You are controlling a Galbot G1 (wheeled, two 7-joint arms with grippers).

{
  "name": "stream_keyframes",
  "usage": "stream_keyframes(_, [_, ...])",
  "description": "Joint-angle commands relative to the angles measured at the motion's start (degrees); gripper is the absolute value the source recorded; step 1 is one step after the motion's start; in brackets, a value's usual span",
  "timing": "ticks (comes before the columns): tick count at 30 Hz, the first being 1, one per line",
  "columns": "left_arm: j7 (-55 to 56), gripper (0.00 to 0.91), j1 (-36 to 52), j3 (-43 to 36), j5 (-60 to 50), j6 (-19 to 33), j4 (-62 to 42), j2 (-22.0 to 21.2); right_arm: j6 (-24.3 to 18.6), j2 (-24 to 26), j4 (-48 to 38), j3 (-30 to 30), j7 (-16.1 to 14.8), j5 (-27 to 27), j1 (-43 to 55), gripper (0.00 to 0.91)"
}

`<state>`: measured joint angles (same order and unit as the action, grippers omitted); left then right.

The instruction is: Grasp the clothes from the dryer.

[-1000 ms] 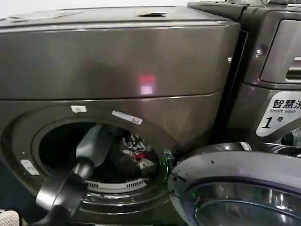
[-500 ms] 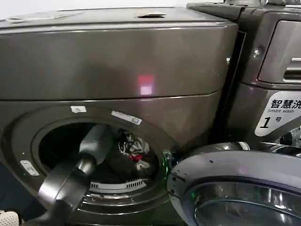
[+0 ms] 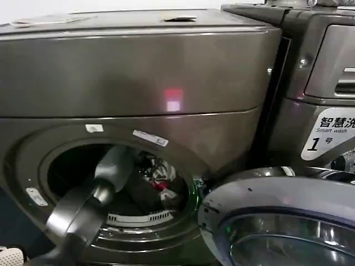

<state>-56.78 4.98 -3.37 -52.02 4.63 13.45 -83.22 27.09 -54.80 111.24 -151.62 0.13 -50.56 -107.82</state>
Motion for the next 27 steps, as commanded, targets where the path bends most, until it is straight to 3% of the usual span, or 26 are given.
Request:
stream_keyframes(1, [2.1,0.0,-0.6,3.1,2.0,-0.3,1.6,0.4,0.0,0.1,0.0,0.1,0.0,0.1,0.1,0.907])
stream_keyframes(9, [9.8,0.0,-4.7,11.0,8.6,-3.1,8.9,1.5,-0.1,0.2,-0.1,0.5,0.1,0.4,0.6,0.907])
stream_keyframes(14, [15.4,0.0,-8.8,14.9,18.3,-6.8,15.1,2.4,-0.2,0.1,-0.2,0.8,0.0,0.7,1.0,0.907])
stream_keyframes(22, [28.9,0.0,-18.4,21.4,35.0,-14.1,33.9,2.6,-0.3,0.2,-0.1,1.6,0.1,0.9,1.7,0.907])
stream_keyframes(27, [37.5,0.0,-23.2,25.2,45.4,-15.0,41.7,1.4,-0.4,0.2,-0.1,1.9,0.3,0.9,1.9,0.907])
